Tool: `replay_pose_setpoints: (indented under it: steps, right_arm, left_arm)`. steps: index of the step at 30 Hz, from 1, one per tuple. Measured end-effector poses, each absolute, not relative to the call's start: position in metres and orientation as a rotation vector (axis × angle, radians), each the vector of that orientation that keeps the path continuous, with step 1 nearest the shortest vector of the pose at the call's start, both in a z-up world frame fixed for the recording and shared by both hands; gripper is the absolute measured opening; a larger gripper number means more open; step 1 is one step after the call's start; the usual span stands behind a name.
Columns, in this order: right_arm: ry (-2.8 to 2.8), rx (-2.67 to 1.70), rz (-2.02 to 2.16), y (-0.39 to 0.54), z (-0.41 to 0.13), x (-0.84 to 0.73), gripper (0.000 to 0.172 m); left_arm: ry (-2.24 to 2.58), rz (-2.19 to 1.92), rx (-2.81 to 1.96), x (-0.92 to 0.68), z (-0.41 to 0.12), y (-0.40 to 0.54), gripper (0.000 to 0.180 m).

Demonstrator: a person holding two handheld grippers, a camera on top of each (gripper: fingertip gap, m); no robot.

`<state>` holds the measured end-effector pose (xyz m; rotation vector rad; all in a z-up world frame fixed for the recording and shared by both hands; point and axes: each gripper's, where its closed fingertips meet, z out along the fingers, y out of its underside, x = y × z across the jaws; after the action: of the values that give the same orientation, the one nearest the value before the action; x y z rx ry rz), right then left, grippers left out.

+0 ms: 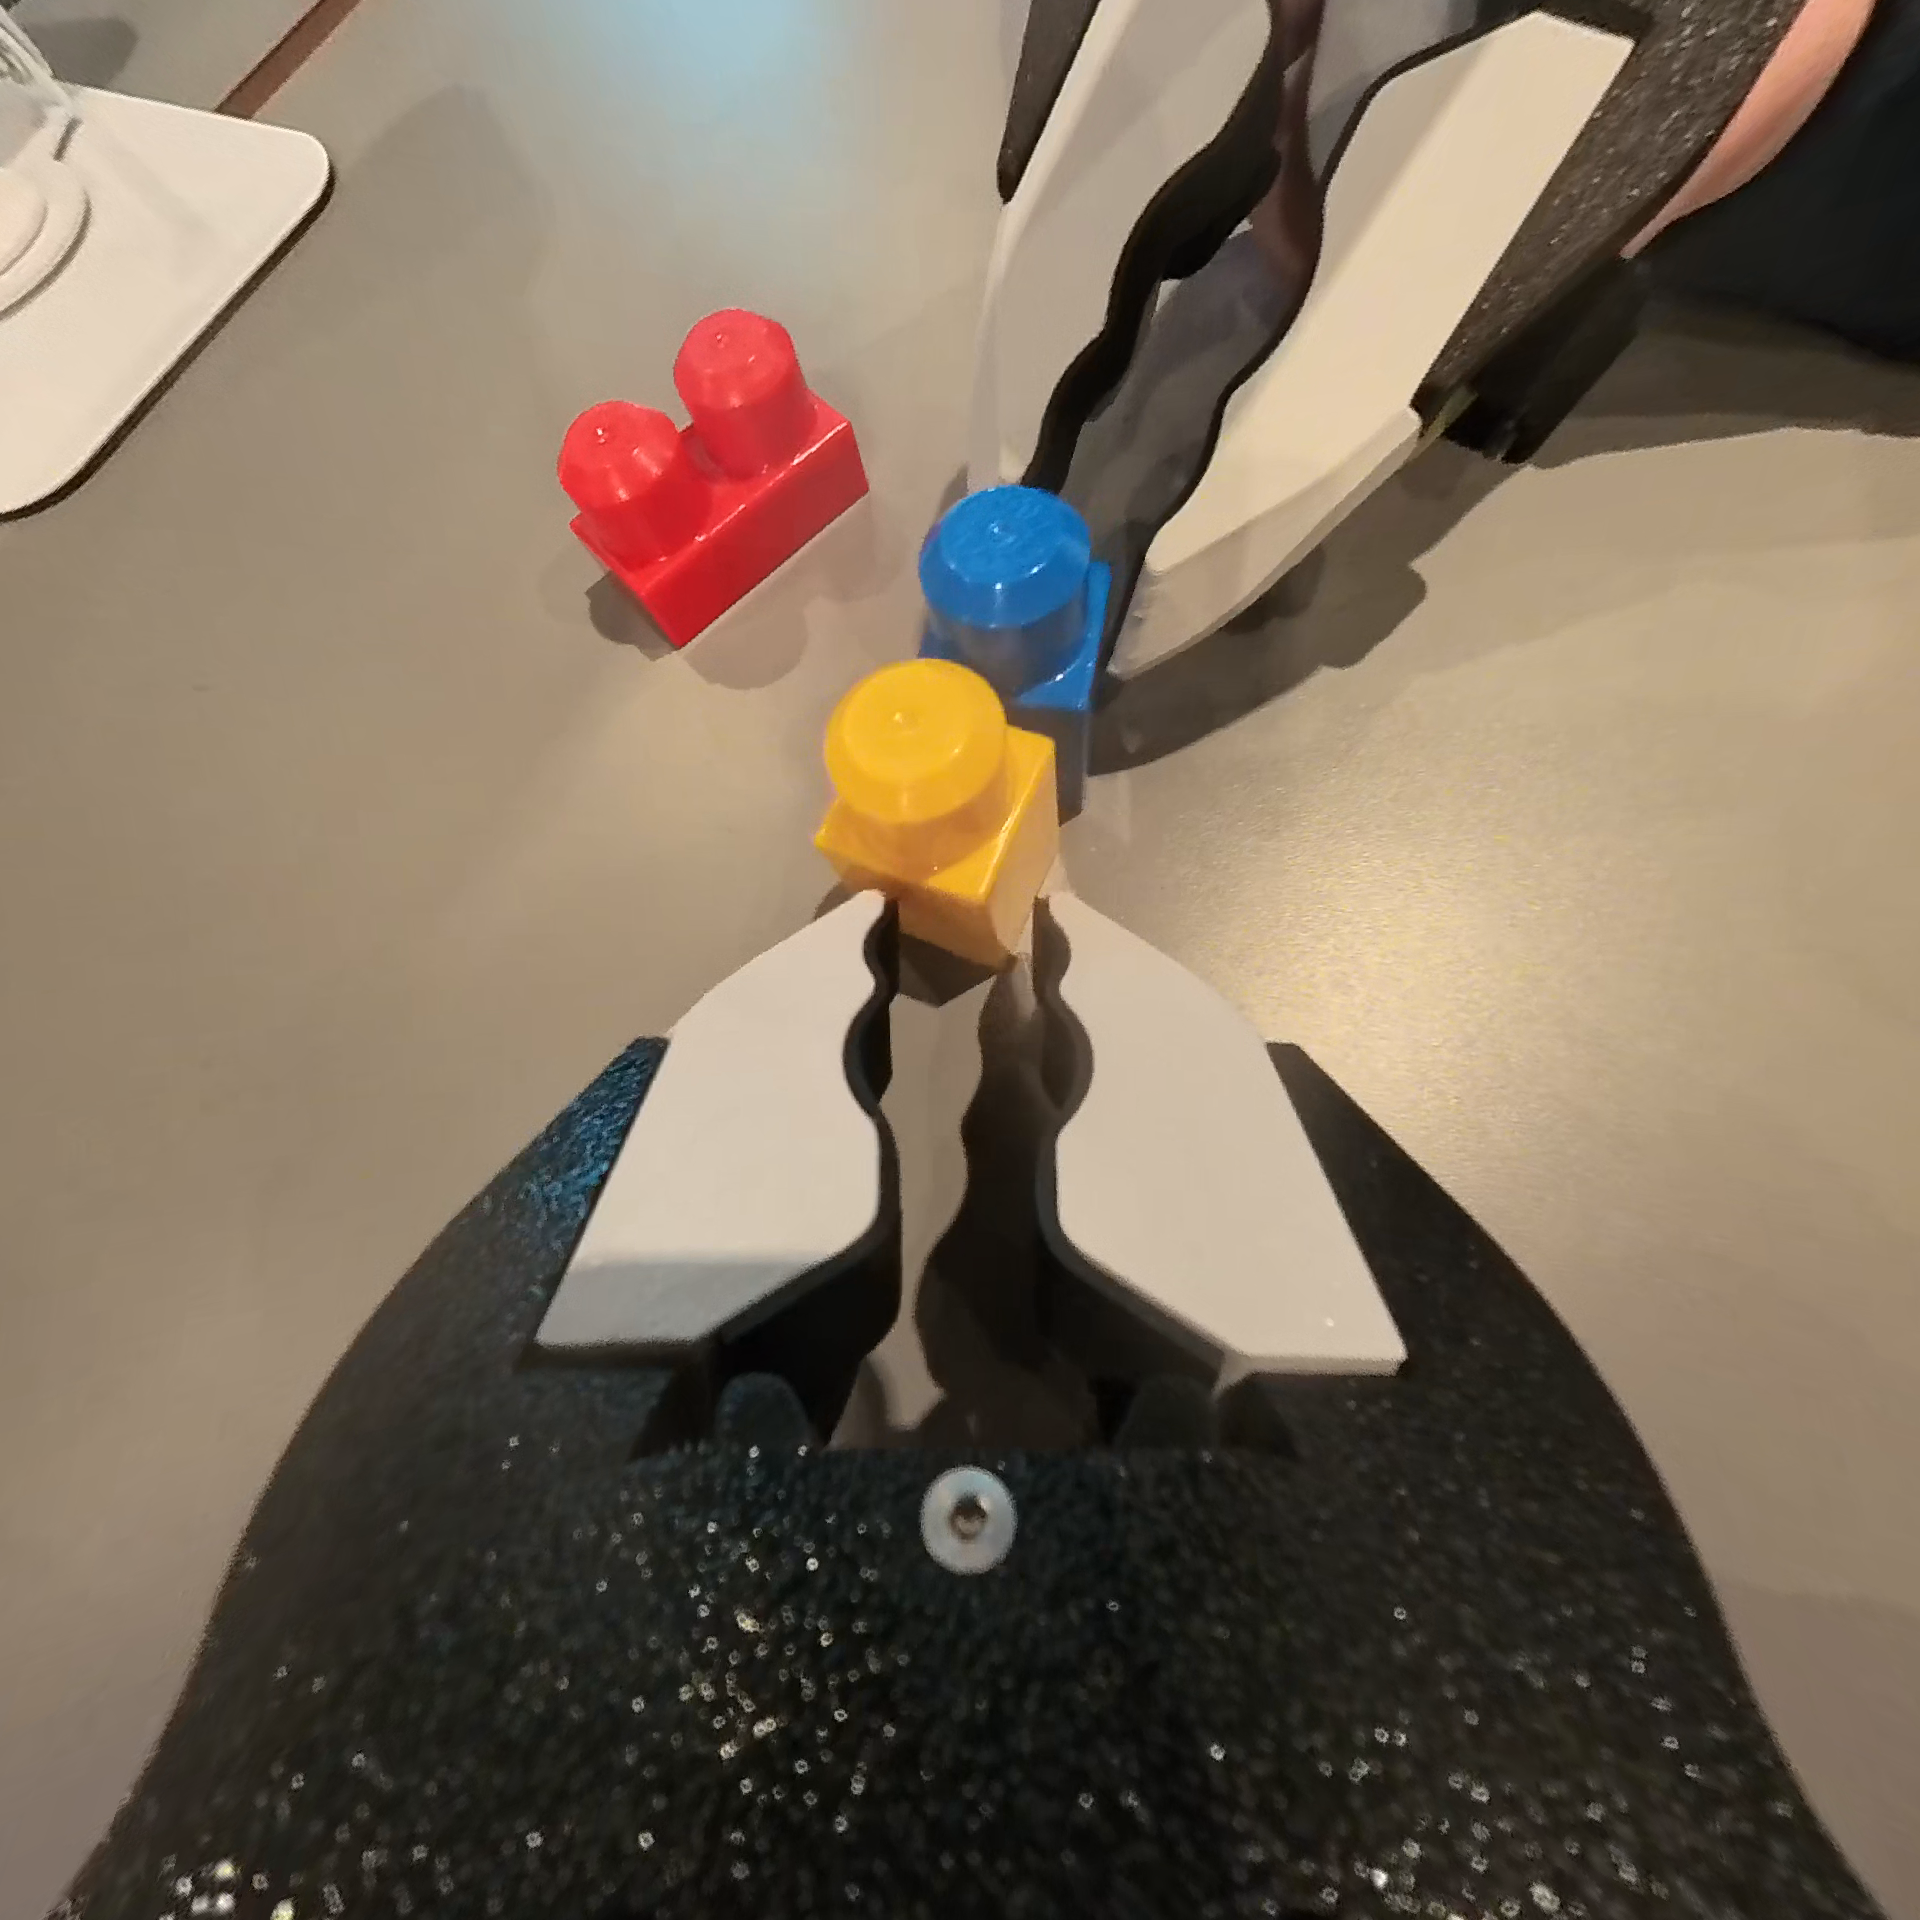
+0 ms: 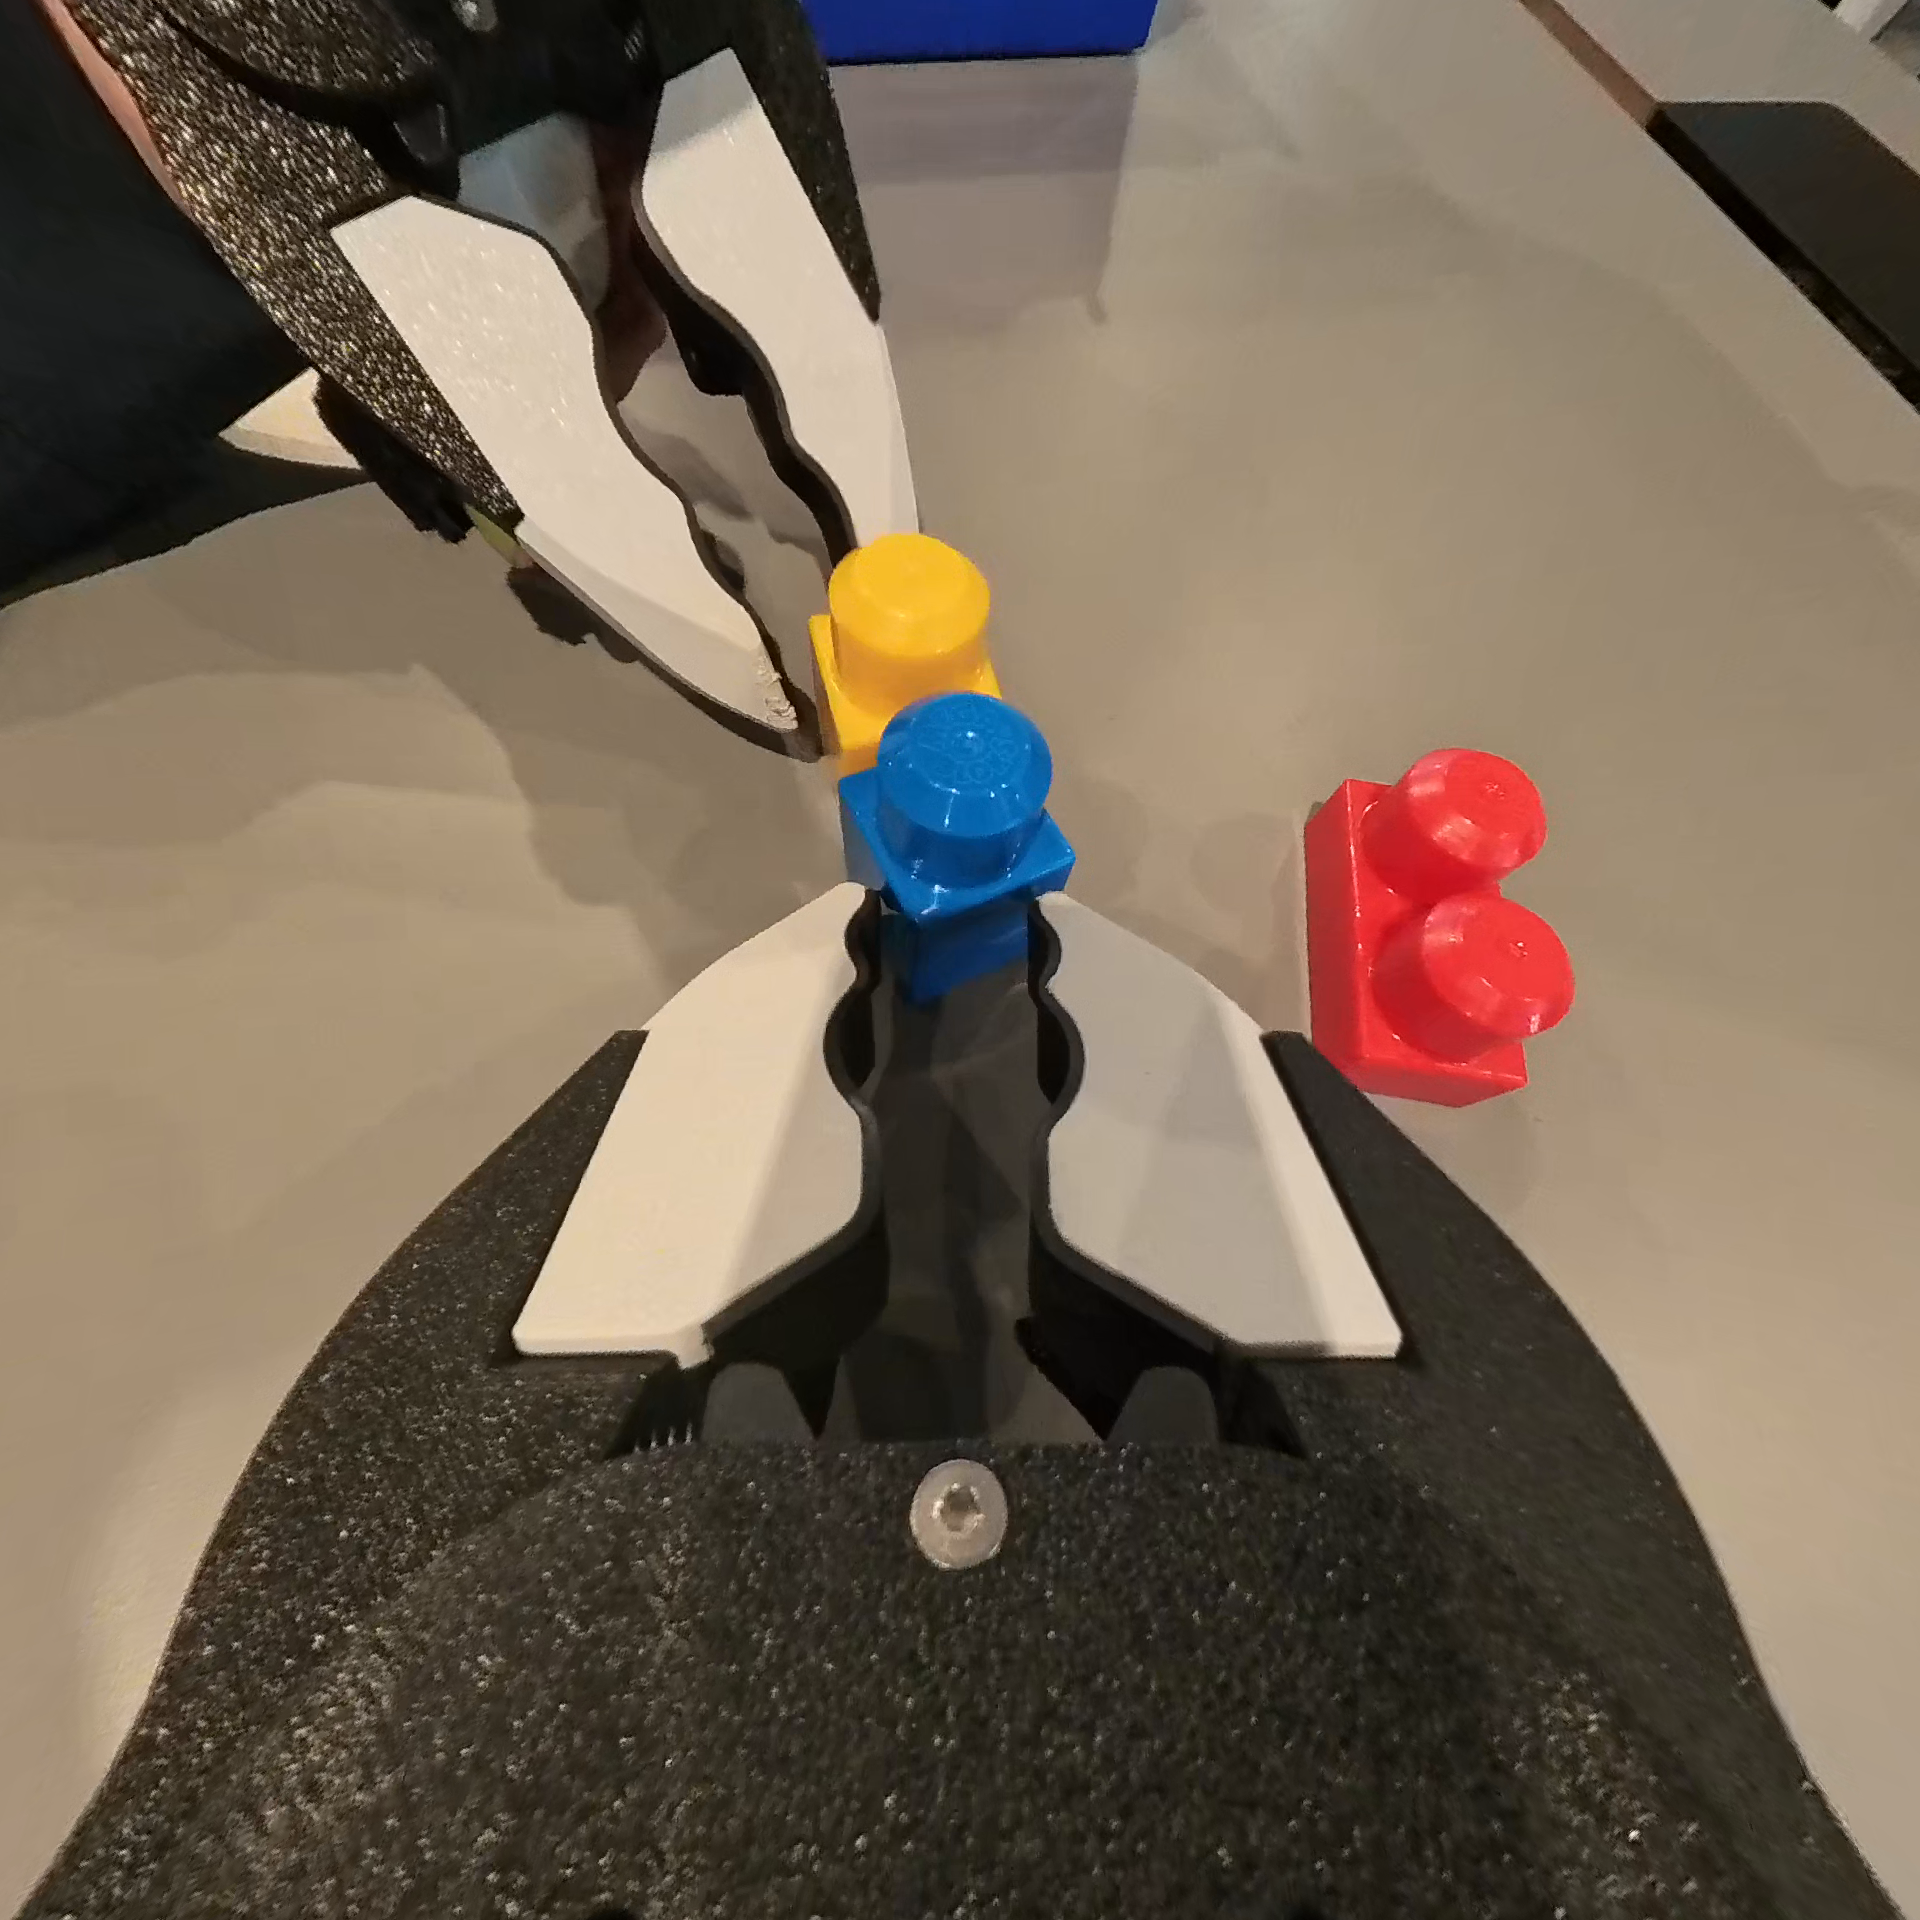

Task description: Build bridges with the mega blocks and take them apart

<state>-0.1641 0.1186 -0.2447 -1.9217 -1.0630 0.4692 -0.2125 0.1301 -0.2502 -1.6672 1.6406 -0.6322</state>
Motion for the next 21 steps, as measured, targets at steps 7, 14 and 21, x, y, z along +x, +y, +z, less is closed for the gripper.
replay_pose_setpoints:
  steps: [7,14,21]
  right_arm:
    - [-1.068,-1.926,0.486,0.117,-0.245,-0.165,0.025]
    - [-1.041,-1.862,0.494,0.121,-0.236,-0.161,0.043]
    - [-1.071,-1.82,0.396,0.128,-0.24,-0.164,0.052]
  left_arm:
    - [1.639,-0.645,-1.66,-0.213,-0.249,0.129,0.02]
    - [1.602,-0.664,-1.649,-0.214,-0.245,0.132,0.033]
    - [1.607,-0.655,-1.633,-0.21,-0.244,0.134,0.044]
